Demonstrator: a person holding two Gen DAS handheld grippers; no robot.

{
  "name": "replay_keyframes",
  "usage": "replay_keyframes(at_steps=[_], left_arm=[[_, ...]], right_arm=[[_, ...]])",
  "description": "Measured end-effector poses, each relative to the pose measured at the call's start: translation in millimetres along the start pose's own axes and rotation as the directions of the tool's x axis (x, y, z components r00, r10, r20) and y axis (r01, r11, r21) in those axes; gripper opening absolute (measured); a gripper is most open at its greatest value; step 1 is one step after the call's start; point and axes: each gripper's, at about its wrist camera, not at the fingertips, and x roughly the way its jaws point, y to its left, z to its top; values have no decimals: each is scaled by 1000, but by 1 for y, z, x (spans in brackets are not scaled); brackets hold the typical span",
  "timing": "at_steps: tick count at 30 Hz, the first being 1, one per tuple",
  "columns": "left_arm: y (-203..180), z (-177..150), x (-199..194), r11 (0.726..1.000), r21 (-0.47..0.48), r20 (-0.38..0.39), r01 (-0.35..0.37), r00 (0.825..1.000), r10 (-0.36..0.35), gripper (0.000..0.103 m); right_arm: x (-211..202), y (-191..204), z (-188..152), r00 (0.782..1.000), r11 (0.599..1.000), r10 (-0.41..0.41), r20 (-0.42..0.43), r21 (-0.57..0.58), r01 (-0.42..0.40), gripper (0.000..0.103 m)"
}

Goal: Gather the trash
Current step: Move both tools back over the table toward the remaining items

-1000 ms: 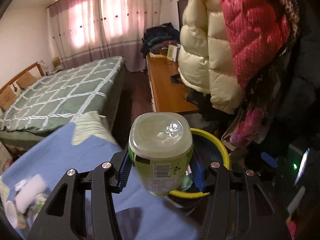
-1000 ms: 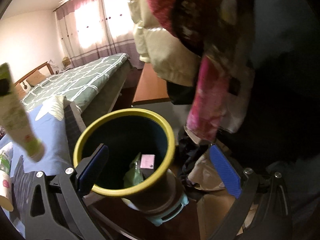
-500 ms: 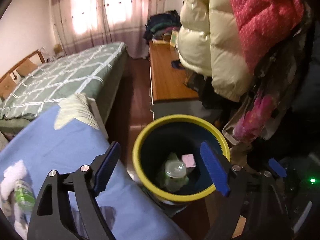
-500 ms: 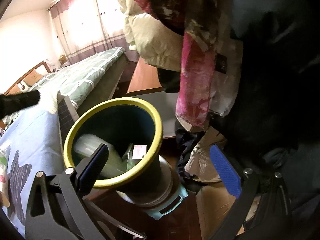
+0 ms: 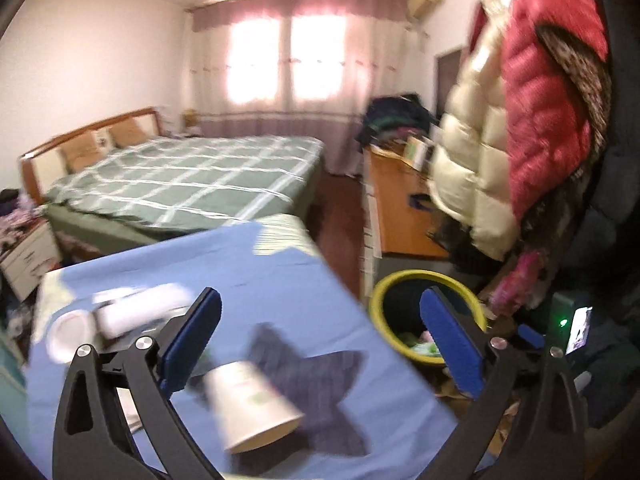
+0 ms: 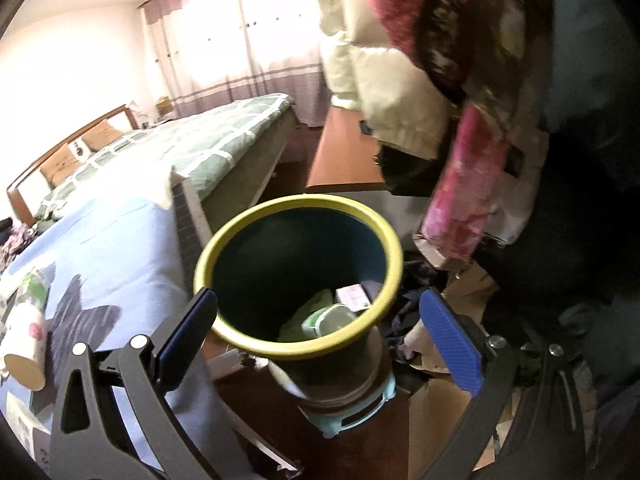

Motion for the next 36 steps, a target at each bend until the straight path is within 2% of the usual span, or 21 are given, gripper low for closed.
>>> replay_keyframes(at_steps=[4,10,17,20,26,29,32,34,36], left_arm=[[47,-20,-34,993,-69,23,-99,995,101,98],[111,-60,-72,957,-184,2,-224,974,228,98],[161,-94,-109,910,-259,-15,-324,943,332,98],[170,-101,-117,897,-275,-15,-345,935,355,98],[191,-106,-139,850,-294,-10,-438,890,455,98],[205,-112,-146,827,-323,-21,-460,877,480,98],[216,-118,-147,810,-343,-38,-476,869,494,98],[221,-121,-147,805,-351,-42,-479,867,497,98],[225,-123,-147,801,-352,-47,-485,863,502,98]], right_arm=[[-6,25,-3,999,998,39,-2,-48,-39,96],[-18,74,-12,991,982,129,-20,-136,-130,96],[-32,138,-26,961,929,266,-75,-246,-276,96],[-41,166,-27,935,893,339,-100,-277,-354,96],[-65,231,-23,870,794,473,-137,-361,-489,96],[-71,262,-26,852,758,495,-169,-395,-519,95],[-68,302,-38,819,710,512,-258,-410,-573,86],[-64,325,-48,797,686,514,-317,-406,-604,85],[-58,352,-60,786,671,496,-368,-413,-616,85]])
